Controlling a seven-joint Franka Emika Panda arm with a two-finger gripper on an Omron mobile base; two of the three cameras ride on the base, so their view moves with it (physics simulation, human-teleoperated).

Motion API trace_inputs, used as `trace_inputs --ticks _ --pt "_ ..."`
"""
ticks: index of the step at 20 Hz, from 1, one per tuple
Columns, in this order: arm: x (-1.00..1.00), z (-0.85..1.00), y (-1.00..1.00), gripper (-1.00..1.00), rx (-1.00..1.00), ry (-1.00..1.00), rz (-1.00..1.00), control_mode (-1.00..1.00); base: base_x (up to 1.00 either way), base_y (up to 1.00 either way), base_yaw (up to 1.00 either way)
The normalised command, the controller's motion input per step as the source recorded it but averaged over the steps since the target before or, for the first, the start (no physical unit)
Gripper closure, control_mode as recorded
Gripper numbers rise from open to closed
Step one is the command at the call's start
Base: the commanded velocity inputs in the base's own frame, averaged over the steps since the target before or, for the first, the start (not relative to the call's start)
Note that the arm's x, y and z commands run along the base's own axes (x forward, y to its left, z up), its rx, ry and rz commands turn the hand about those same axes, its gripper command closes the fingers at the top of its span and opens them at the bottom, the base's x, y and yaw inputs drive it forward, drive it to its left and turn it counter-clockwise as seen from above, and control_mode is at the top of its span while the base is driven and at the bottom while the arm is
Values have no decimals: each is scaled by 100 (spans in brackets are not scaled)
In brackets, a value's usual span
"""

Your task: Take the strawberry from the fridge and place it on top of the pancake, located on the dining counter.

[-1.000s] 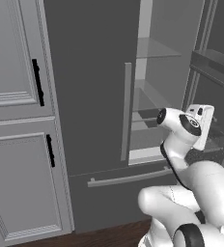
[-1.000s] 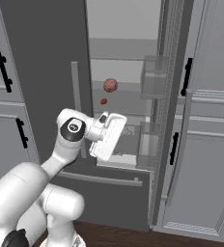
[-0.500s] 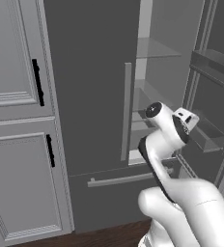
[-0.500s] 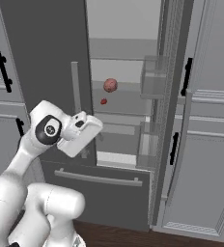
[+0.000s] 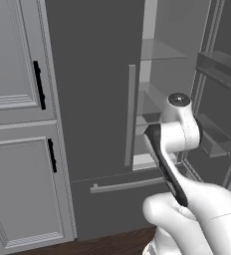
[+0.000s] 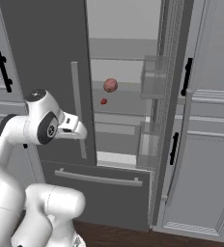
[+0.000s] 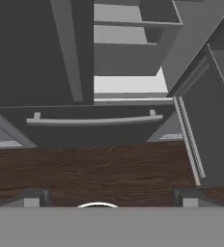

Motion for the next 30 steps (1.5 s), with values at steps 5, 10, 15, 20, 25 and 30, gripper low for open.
trace_inputs --ticks 5,10,15,20,25,30 --pt "33 47 39 -100 41 -37 -6 -100 0 0 0" --pt "27 94 2 -100 -2 -28 2 -100 0 0 0" --pt "9 70 21 -100 -25 0 1 -100 0 0 0" --pt "0 4 10 -100 -7 0 0 -100 0 0 0" --pt "32 0 0 -100 0 0 0 -100 0 0 0" --pt "96 0 0 -100 0 0 0 -100 0 0 0"
